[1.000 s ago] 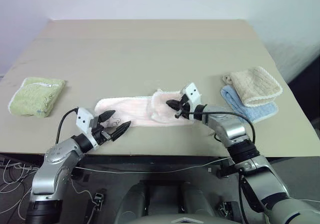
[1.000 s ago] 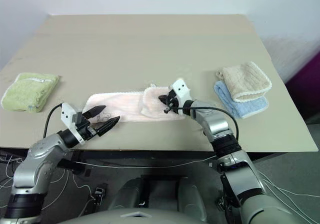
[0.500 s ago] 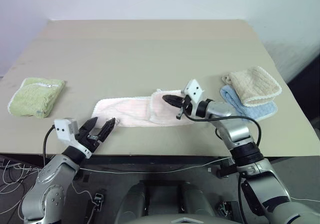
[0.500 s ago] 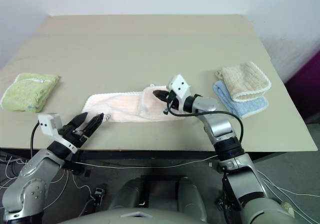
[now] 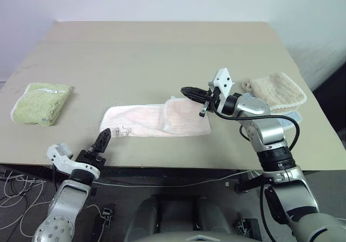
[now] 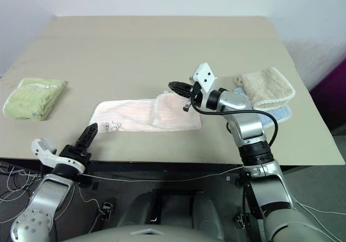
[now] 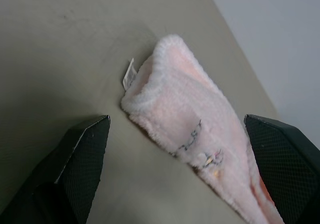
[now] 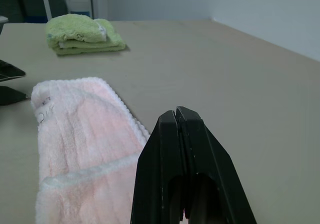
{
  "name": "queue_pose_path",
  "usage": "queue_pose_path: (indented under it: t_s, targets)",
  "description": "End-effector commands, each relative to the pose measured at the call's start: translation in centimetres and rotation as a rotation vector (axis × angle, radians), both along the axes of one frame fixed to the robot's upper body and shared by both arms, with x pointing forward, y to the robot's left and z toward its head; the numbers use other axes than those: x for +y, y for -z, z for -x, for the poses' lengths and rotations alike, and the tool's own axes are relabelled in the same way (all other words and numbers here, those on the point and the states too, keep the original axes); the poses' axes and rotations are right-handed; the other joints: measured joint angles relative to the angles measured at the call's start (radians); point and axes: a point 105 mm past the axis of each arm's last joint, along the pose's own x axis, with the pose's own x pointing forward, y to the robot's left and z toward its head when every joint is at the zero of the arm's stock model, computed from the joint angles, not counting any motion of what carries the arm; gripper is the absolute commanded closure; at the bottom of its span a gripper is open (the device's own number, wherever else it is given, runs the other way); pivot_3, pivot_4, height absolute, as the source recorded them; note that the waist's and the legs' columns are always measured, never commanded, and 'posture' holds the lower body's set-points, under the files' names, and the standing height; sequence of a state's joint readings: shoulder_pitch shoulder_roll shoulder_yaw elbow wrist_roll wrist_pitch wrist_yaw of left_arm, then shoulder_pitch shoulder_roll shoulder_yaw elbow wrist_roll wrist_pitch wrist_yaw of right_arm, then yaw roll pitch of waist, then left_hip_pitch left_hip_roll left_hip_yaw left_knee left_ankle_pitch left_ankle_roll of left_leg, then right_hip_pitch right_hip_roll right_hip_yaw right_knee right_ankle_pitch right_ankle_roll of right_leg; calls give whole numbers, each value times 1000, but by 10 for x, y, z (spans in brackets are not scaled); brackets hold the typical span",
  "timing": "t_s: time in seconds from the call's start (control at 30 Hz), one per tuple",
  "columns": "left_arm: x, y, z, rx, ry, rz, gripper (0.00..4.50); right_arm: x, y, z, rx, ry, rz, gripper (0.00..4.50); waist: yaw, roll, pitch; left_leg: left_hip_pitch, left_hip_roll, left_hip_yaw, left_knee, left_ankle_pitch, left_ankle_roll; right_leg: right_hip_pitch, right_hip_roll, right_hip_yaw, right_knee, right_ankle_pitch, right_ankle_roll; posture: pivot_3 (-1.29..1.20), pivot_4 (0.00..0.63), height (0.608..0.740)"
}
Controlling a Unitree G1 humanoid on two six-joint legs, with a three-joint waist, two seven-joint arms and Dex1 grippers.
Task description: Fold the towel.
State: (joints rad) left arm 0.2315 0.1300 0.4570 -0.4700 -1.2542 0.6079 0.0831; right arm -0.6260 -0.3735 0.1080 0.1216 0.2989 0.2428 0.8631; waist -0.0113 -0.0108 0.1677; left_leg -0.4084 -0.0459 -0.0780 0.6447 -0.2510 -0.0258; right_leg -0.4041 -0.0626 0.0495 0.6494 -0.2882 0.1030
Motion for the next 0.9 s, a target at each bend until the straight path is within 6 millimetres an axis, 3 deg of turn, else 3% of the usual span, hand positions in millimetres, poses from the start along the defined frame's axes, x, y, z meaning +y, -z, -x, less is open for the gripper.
queue_pose_path:
  t_s: [0.03,0.37,0.8,0.9]
  targets:
    - [-7,5,-6,56,29,35,0,2,-18,1,-63,-7,-30,4456,0,0,0,0,0,0,0,0,0,0,0,0,0,0,0,0,150,740]
    - [-21,6,-27,85,71,114,0,-6,-16,7,-67,25,-31,4456,22,1,-1,1,-2,-1,1,0,0,2,0,-1,0,0,0,0,150,740]
    - [-11,-9,-34,17,29,160,4363,-12,-8,14,-49,60,-21,4500,18,1,0,0,-3,-1,1,0,0,1,-1,-1,0,0,0,0,150,740]
    - [1,-16,-35,-18,-11,163,4477,-13,-7,14,-48,66,-18,4500,17,1,0,0,-3,-1,1,0,0,1,-1,-1,0,0,0,0,150,740]
